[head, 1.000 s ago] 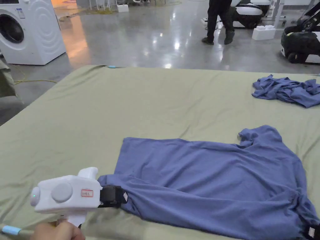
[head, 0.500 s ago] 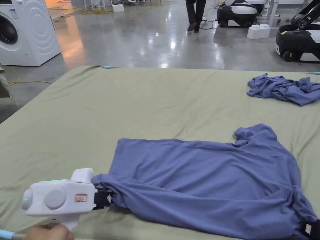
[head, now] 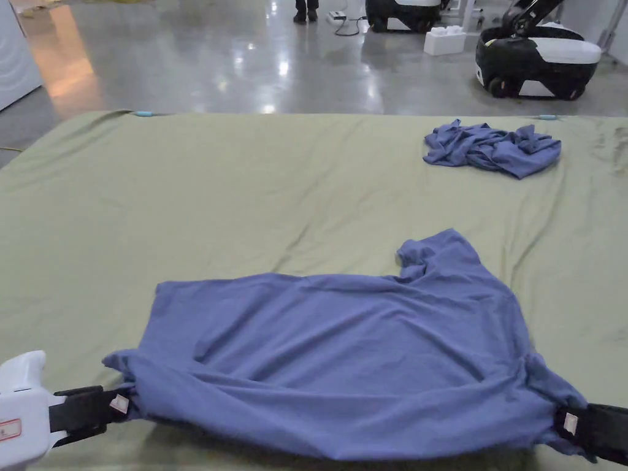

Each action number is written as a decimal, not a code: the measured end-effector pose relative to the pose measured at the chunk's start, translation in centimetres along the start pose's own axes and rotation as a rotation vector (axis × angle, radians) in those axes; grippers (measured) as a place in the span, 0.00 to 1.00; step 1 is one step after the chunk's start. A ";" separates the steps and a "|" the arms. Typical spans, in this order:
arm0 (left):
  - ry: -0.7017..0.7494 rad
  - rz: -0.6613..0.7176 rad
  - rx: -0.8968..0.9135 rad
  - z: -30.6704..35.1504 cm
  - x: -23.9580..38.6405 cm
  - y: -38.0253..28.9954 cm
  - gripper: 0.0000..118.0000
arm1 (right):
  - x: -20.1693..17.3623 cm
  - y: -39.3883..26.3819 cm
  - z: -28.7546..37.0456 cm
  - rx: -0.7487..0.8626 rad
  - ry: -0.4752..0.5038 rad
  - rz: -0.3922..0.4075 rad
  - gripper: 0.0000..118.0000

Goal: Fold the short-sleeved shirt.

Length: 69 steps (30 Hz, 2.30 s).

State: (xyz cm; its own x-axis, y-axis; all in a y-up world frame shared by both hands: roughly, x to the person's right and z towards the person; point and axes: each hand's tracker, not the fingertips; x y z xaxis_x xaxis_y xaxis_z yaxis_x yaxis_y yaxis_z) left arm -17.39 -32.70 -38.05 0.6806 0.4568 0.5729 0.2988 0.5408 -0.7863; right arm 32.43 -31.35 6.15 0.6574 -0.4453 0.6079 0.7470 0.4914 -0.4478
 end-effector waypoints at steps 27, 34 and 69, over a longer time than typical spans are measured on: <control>-0.088 -0.231 0.754 14.7 11.2 -2.4 0.00 | -12.4 -4.2 9.5 0.724 -0.024 0.304 0.02; -0.105 -0.266 0.641 13.0 10.3 -2.7 0.00 | -12.9 -0.1 8.1 0.687 -0.031 0.367 0.02; 0.318 -0.113 -0.209 -23.5 -1.2 20.6 0.77 | -3.9 19.9 -19.7 -0.112 -0.192 0.168 0.05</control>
State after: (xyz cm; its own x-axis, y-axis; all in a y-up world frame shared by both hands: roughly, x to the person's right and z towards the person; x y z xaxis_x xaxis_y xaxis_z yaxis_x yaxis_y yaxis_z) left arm 3.69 -38.68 -60.41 0.7990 0.1430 0.5840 0.4914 0.4045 -0.7713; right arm 46.64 -34.57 -18.04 0.7504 -0.2094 0.6270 0.6422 0.4556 -0.6164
